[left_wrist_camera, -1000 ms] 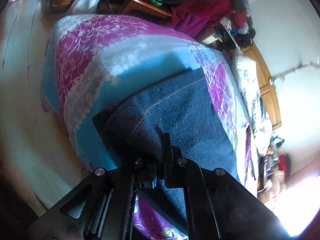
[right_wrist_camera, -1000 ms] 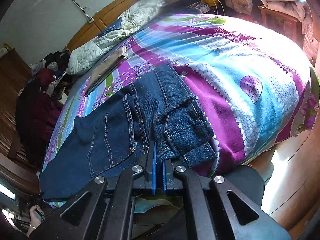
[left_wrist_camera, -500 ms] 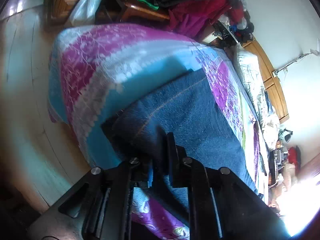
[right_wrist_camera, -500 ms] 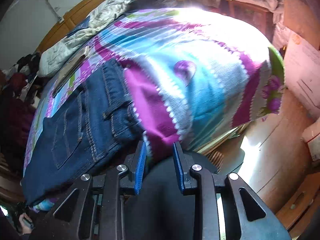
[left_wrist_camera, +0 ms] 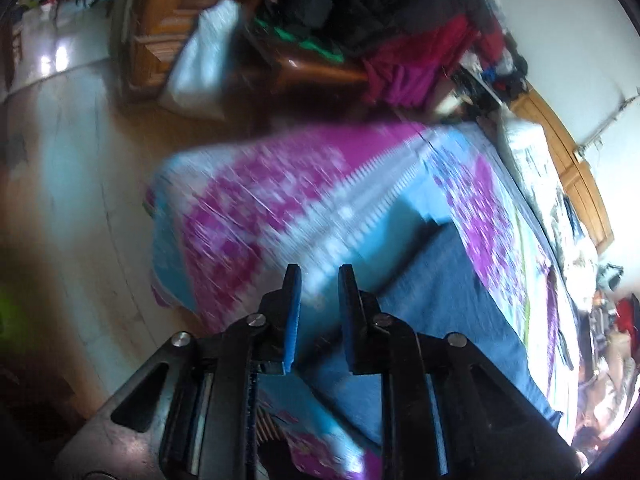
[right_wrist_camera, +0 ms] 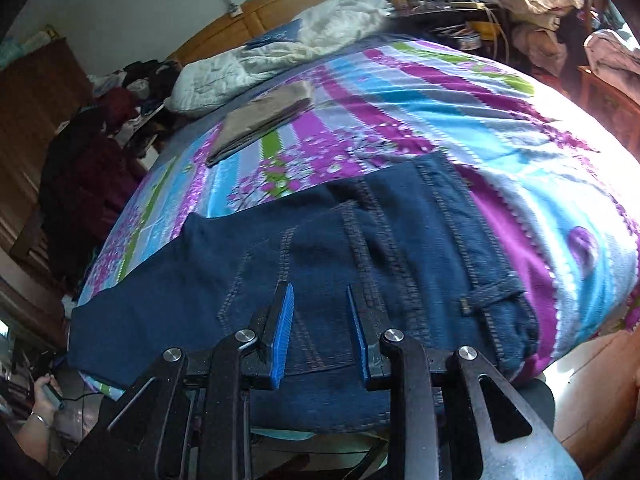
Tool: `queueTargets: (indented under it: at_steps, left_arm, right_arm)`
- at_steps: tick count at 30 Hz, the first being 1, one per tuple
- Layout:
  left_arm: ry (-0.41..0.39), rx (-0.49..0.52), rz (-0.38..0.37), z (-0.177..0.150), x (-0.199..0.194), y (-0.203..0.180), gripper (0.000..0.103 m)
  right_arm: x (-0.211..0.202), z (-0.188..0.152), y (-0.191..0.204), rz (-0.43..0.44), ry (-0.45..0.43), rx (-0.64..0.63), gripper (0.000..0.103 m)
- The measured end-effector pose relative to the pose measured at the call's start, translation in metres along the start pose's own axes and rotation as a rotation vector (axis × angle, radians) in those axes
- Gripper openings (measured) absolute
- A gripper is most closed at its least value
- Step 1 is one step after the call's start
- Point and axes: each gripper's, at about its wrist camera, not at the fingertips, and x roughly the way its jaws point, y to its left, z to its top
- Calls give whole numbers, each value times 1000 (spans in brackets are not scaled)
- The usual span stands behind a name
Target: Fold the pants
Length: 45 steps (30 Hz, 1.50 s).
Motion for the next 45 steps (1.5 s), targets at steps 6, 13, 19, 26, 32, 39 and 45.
queueTargets:
  at_steps: [6,13,19,26,32,39,45]
  left_arm:
    - [29,-46,-133,-23,-27,29,20]
    - [78,-112,-322,-84,-23,22,47]
    - [29,-81,-333,-97,-9,8,47]
    - [-10,-114,-331,-96,7,11,47]
    - [-55,-137,-412,-84,7,18,45]
    - [-61,-78,-478,-66,9,9,35]
    - [-20,4,-491,-46,5,-1,16]
  right_arm:
    - [28,-6,55,51,80,-139,31]
    - [74,2,152,175,141,-352,45]
    - [94,-8,246,337,174,-539,47]
    - [121,-39,341,410,218,-760,47]
    - [148,-86,417,450,245,-1008,47]
    - [155,-175,503,572,196,-1336,47]
    - [156,-266,566,512,-94,-1674,53]
